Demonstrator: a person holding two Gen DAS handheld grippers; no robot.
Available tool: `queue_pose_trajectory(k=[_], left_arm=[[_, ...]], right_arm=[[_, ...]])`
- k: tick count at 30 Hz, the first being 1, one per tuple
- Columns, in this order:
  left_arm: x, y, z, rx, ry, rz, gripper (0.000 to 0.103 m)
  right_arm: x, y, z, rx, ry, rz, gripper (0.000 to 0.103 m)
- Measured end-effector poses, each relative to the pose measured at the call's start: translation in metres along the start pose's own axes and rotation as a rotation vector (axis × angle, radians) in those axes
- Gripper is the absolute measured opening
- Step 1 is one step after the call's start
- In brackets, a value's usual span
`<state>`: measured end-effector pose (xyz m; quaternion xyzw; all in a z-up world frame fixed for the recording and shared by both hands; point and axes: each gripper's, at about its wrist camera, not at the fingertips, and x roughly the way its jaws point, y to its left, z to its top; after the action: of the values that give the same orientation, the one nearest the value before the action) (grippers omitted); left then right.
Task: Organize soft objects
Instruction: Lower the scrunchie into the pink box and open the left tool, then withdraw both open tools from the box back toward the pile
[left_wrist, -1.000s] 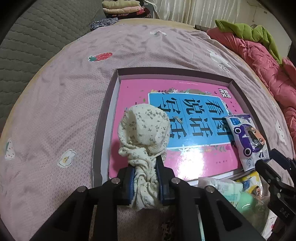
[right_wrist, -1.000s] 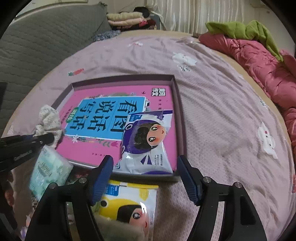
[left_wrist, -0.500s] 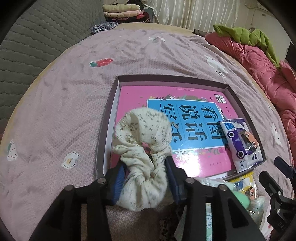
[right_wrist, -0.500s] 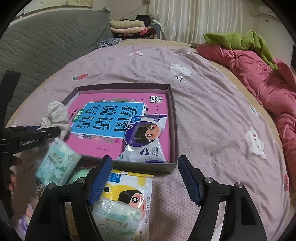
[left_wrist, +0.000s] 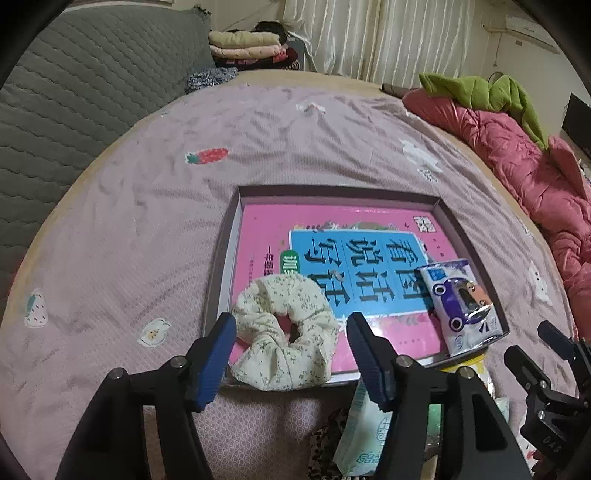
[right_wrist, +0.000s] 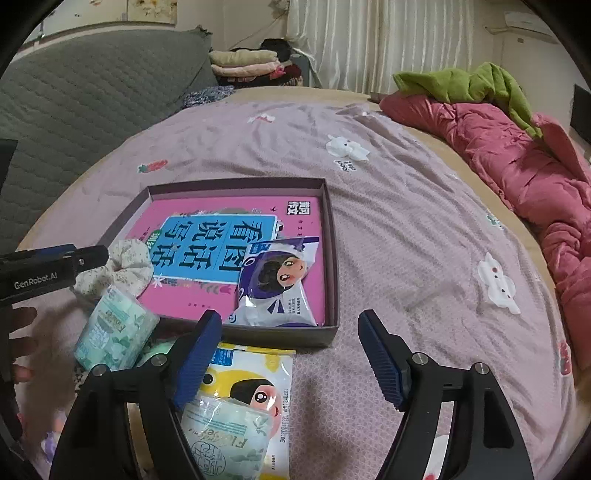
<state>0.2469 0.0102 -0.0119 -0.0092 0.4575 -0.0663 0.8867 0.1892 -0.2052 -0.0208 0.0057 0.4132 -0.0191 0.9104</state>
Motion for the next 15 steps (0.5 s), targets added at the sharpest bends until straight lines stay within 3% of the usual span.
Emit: queue_pose_trajectory(k=[9, 15], left_arm=[[-0.013, 0.002, 0.002, -0.012, -0.031, -0.007, 0.064], [-0.052, 0.015, 0.001, -0.041, -0.142, 0.0, 0.066]], right_arm=[[-0.008, -0.004, 0.001, 0.016, -0.019, -0.01, 0.078], [-0.019, -0.015, 0.001, 0.044, -0.059, -0.013, 0.078]])
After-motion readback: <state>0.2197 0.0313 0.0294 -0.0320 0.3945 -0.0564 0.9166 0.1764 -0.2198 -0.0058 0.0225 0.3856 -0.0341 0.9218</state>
